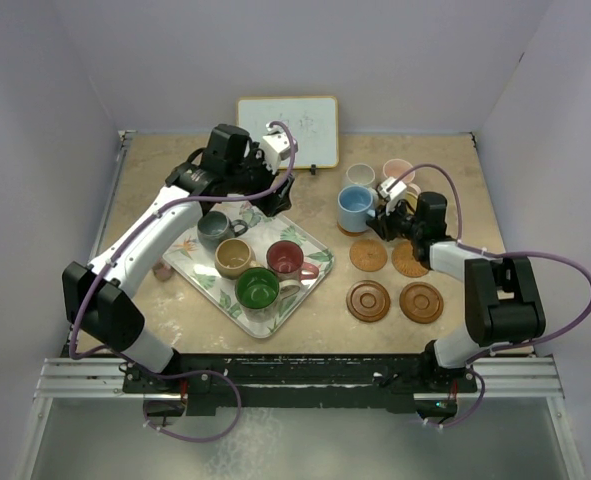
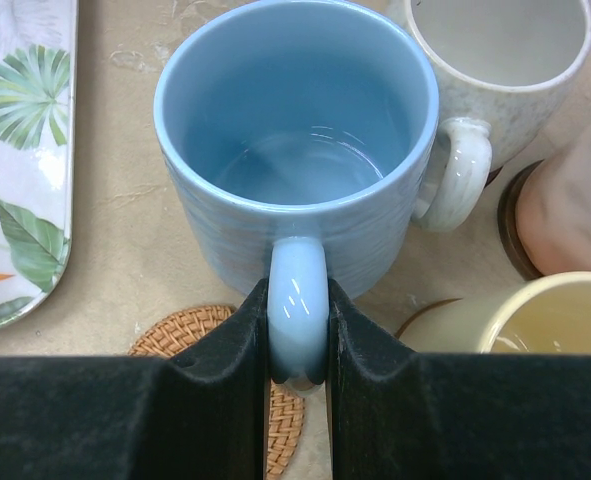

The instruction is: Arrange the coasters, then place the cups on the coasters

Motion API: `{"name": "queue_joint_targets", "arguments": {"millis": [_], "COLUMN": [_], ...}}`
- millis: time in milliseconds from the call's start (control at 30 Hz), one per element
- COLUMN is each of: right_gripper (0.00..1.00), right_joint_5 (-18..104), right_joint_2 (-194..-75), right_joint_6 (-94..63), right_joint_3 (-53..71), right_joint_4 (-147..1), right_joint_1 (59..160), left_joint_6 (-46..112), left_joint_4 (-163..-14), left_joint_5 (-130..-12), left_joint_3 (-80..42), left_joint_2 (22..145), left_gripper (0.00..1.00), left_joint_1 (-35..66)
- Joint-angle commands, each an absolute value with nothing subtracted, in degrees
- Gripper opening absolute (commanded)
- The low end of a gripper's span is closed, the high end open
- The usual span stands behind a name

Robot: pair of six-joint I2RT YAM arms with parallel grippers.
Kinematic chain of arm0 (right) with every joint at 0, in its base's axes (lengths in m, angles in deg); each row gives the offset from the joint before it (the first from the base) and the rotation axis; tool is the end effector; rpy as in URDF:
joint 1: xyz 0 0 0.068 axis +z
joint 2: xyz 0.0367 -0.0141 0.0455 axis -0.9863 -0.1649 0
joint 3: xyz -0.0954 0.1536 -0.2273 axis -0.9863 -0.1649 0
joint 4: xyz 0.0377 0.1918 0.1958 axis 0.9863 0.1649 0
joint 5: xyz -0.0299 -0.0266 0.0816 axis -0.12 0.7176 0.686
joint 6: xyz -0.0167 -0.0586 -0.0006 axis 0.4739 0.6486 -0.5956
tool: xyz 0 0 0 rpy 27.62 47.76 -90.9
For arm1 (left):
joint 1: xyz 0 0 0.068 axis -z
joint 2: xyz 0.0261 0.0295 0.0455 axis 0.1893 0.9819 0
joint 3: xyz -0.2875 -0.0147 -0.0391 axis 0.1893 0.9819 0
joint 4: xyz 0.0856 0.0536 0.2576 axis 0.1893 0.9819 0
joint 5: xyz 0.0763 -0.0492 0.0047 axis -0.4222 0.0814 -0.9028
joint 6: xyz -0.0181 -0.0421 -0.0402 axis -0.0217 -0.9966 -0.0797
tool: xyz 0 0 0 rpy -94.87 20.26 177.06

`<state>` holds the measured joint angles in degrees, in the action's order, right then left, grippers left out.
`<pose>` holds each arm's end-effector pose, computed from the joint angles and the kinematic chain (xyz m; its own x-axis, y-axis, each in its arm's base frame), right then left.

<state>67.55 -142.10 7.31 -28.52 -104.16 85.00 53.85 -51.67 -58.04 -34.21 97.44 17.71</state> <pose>0.3275 0.0504 0.1942 -0.1690 -0.2440 -0.9549 -0.6405 0.7636 -0.0818 0.3201 -0.1935 0.3756 -0.4090 0.3940 -0.8231 0.7766 0.6239 -0.0873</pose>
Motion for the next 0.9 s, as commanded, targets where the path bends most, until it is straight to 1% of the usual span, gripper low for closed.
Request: {"name": "queue_joint_targets", "arguments": {"millis": [0,333,733,867], "right_gripper": [0.00,0.00,0.00,0.05], "right_joint_5": [69.17,68.45,68.19,67.58], "right_joint_2": [-140.78,-143.34,-144.01,-143.63], "right_joint_6": [7.99,12.97,15.37,16.47], "right_joint_3": [-23.18,-19.57,-19.62,-19.81], "right_joint_4": [-111.62,-102.64,-98.77,-96.18], "right_joint_1": [85.41,86.26,86.25,86.28], "left_joint_6": [55.26,56.21,56.54,56.64], "left_joint_4": [-53.87,-53.98,-54.12,-54.10], "left_joint_5": [-56.56,-56.22,-56.03,-56.07], "left_joint_3": [-34.05,-33.63,-32.93,-32.68], "left_joint_2": [94.80,94.80,93.89,93.42], "left_gripper": [0.74,0.74,0.74,0.74], "left_joint_1": [17.39,17.39,17.39,17.39]}}
